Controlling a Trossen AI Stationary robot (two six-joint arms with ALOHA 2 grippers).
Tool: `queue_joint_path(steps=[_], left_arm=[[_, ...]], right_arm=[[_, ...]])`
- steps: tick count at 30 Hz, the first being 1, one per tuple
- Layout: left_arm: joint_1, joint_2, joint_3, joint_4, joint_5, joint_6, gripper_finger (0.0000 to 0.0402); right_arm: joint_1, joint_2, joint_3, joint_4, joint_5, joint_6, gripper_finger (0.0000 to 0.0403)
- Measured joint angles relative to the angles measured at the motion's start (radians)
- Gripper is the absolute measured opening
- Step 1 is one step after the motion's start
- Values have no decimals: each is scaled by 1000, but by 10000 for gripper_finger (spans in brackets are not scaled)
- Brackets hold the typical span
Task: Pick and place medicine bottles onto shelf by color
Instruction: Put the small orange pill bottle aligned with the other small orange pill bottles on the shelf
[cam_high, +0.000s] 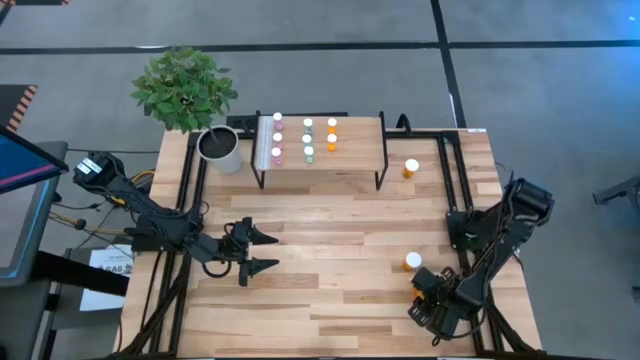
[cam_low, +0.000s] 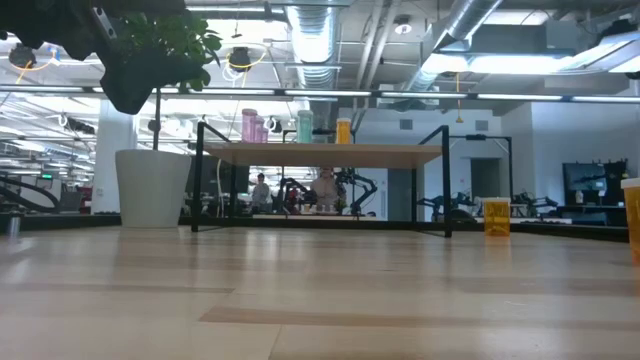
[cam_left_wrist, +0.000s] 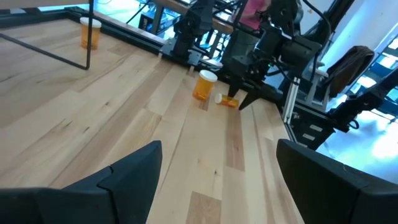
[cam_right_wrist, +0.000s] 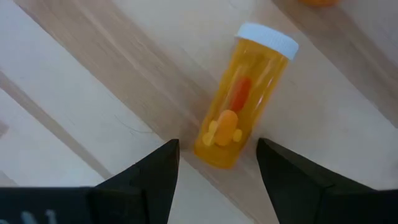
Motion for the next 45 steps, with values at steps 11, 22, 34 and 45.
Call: queue_joint_path(steps=[11,22,34,45], left_arm=[[0,0,0,0,-1,0,305],[0,0,0,0,-2,-3,305],[0,0,0,0,-2,-4,305],[0,0,0,0,-2,-4,305]], right_arm=[[0,10,1,0,-2,10,207],[0,11,0,-6,10,22,138],[6,10,0,0,19,3,129],[-18,11,85,11,126,-137,128]])
